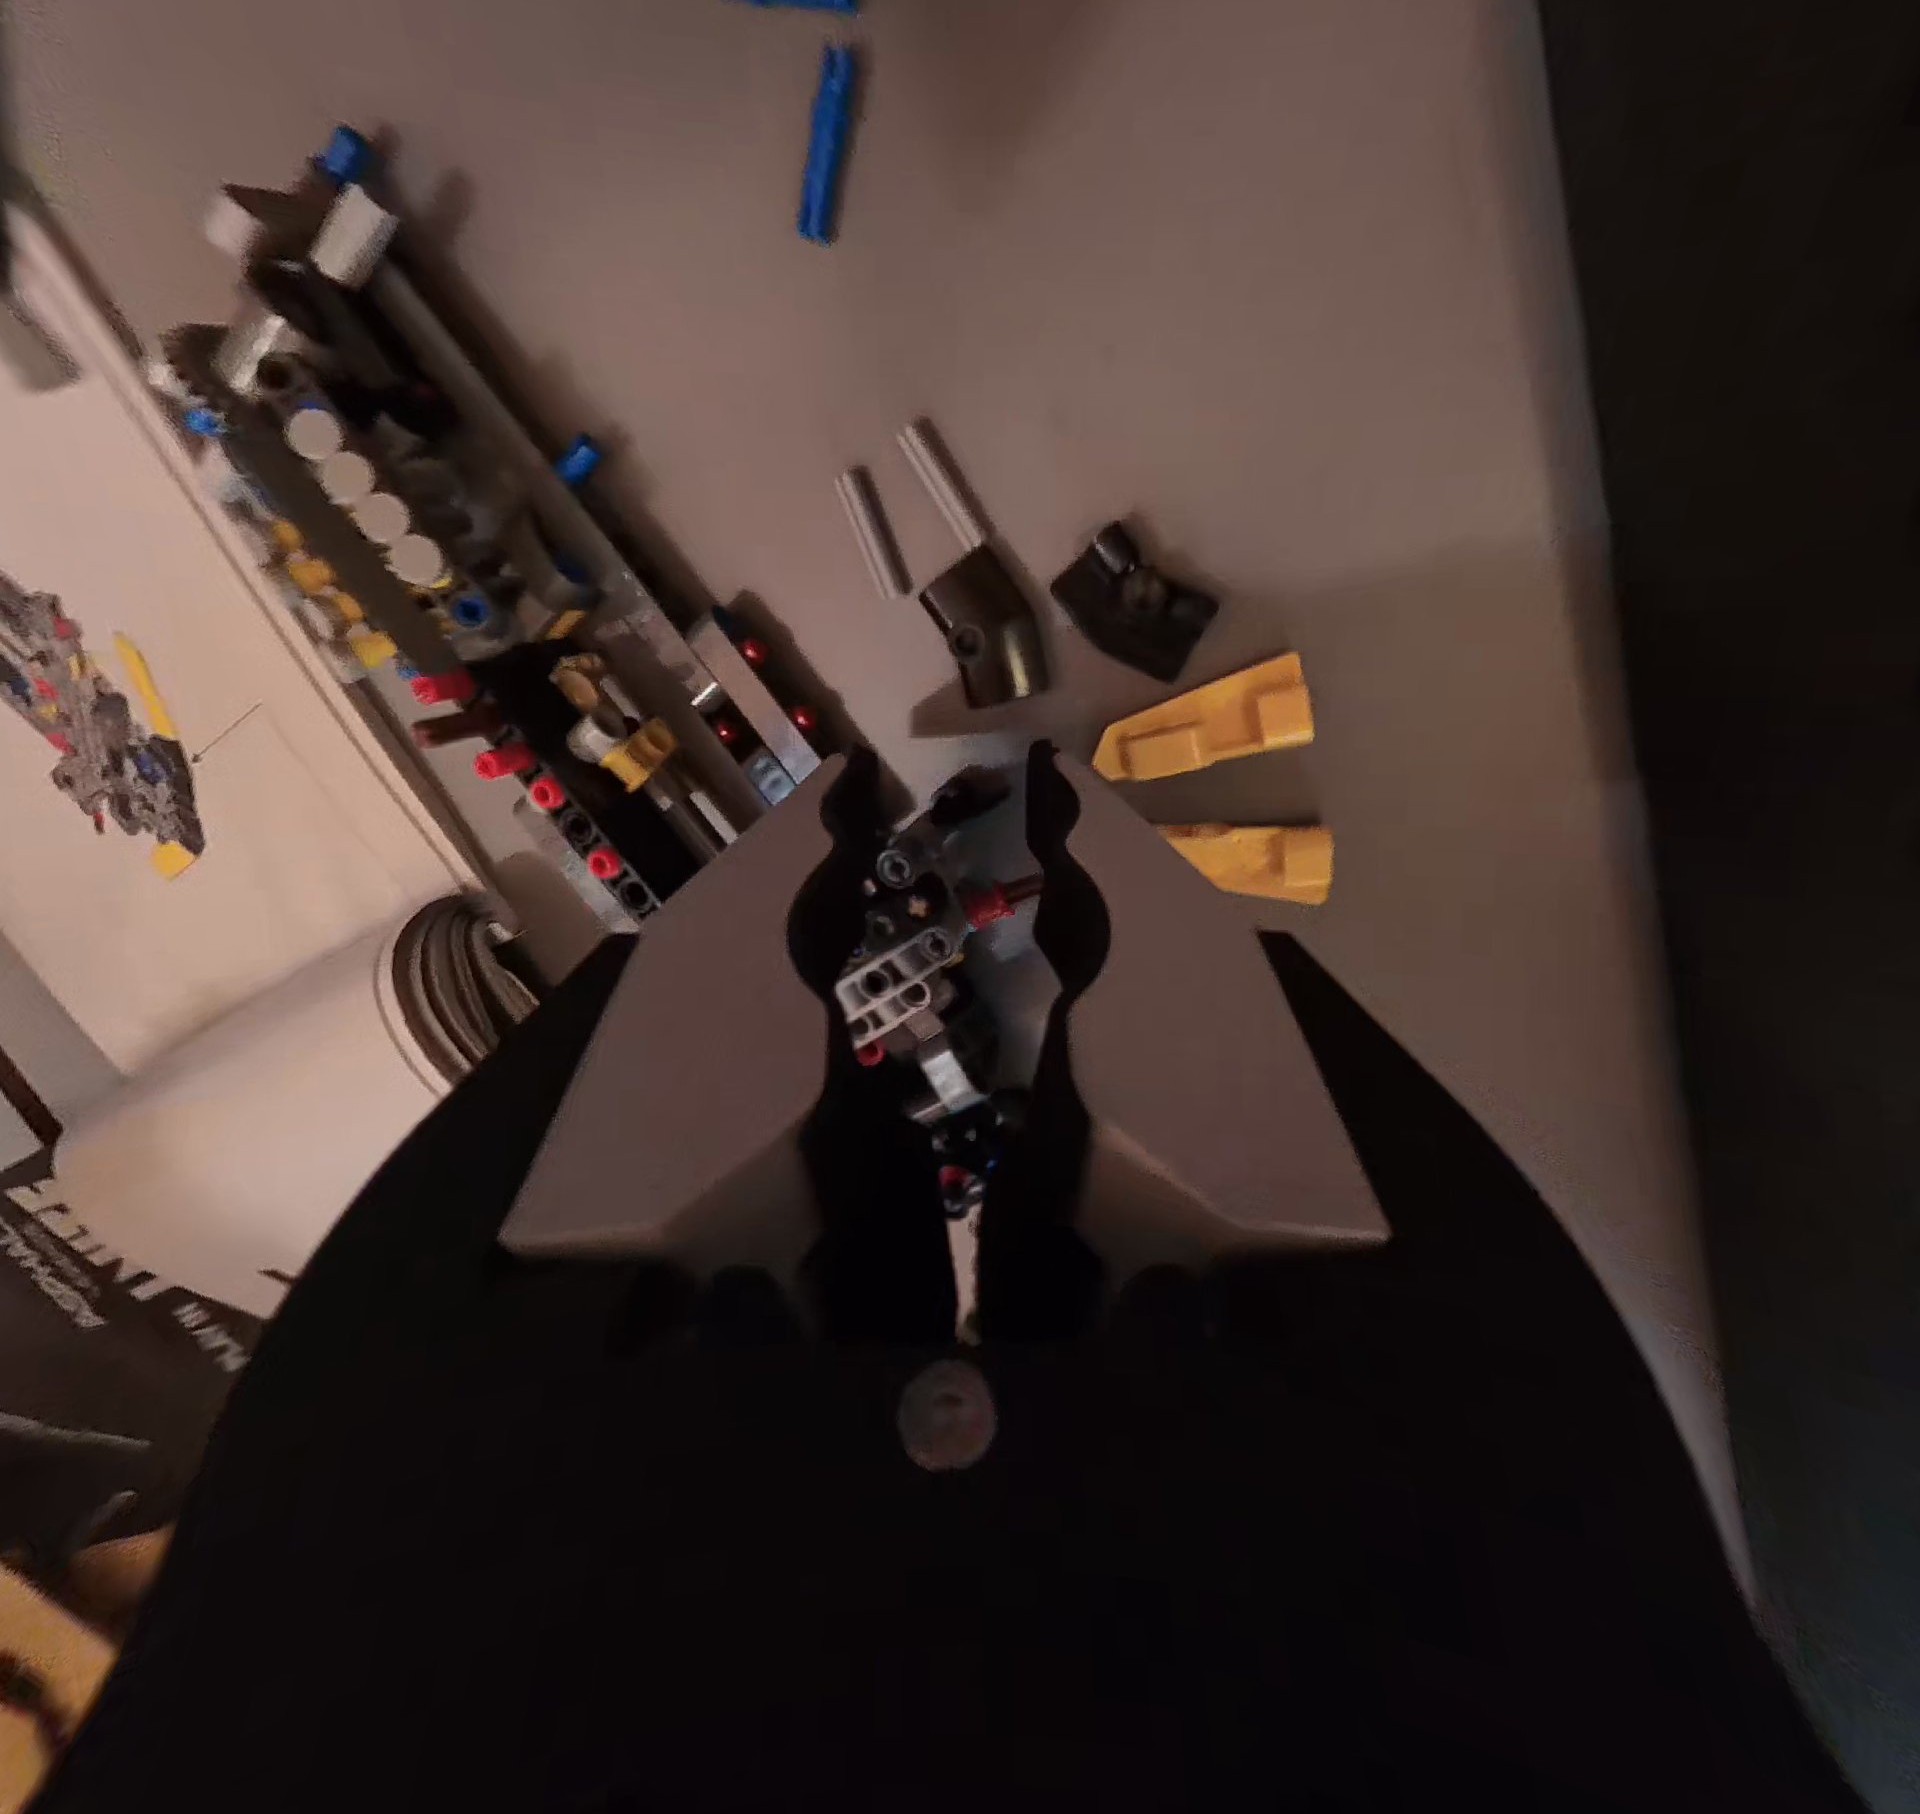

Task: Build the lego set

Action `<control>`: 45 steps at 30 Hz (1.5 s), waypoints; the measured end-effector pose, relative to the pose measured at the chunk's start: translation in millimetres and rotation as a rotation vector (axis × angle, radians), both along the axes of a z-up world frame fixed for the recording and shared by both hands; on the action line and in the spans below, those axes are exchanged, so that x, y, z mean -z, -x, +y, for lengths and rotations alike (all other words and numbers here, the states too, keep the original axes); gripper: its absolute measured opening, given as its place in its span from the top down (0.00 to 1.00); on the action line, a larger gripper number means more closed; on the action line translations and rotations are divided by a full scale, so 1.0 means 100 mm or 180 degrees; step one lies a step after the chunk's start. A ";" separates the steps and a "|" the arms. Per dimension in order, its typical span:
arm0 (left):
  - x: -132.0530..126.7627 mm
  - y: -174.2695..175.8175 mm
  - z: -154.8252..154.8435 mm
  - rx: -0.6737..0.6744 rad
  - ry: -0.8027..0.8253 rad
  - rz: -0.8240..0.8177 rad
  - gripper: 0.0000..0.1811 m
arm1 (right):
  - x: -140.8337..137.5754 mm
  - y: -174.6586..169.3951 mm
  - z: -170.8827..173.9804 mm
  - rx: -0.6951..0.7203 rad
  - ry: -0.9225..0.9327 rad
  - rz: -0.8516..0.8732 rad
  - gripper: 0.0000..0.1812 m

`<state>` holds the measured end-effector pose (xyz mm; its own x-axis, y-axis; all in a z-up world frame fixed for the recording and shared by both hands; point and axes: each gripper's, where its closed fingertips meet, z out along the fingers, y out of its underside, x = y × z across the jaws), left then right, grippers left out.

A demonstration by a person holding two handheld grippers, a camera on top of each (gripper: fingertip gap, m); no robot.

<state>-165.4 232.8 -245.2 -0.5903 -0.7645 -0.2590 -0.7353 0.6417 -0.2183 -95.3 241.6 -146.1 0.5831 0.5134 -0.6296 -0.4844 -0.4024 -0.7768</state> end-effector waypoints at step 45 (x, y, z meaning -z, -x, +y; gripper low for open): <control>-1.55 -0.11 -0.21 -0.1327 0.4574 -0.3494 1.00 | -0.50 0.48 -0.30 -0.0602 -0.0988 -0.0001 0.99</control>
